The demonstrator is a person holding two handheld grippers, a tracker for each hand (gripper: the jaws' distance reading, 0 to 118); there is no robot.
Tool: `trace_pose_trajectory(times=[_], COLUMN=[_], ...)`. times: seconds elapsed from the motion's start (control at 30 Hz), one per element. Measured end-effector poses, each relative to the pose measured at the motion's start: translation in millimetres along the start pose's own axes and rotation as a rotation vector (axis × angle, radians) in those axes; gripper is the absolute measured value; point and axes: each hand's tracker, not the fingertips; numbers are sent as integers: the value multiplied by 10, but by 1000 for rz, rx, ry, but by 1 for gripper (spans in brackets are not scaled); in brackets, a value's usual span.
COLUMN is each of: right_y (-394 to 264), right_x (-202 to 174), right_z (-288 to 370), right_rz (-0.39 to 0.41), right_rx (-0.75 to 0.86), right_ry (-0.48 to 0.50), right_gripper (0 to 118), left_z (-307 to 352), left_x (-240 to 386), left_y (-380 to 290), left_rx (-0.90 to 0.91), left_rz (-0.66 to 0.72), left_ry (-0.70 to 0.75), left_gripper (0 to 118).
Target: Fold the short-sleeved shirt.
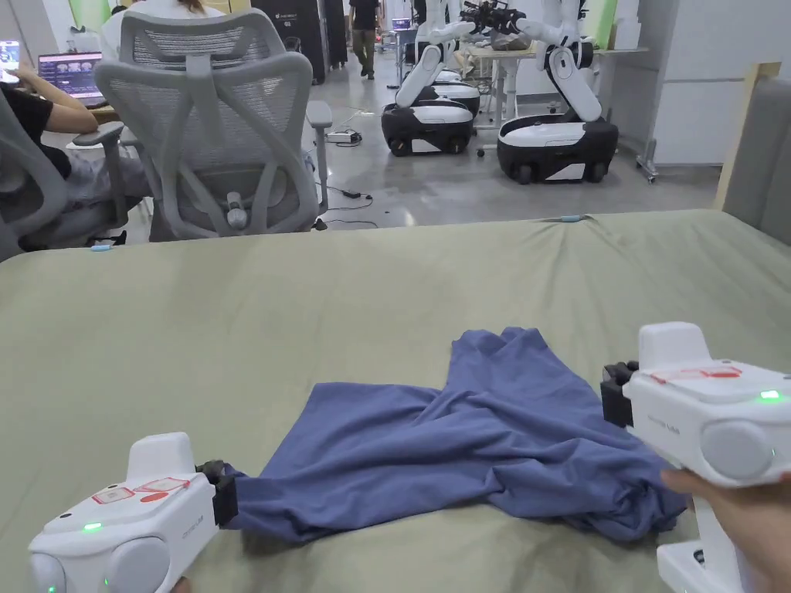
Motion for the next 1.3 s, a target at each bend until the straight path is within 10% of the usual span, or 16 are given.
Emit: trace_pose_trajectory(times=[0.4,0.57,0.8,0.9,0.97,1.3], right_y=[444,177,-12,45,121,1304], right_x=[452,548,534,516,453,406], right_z=[-1868,-2355,-2690,-2613,-2488,-1474], right_rz=[56,16,54,64,81,114], right_rx=[-340,-475,-525,-539,-542,-201], right_ry=[17,61,32,77,83,49], right_gripper=[9,83,76,46,2,2], left_z=[-803,-859,-860,-860,-853,-492], left_x=[312,390,405,402,436,490], left_y=[422,445,395,399,428,1637], left_rx=[-109,-114,-115,-119,-118,104], left_rz=[-35,-47,-69,-74,-85,-103], left_ry=[3,-1,32,34,34,15], left_gripper=[4,4,4,4,4,4])
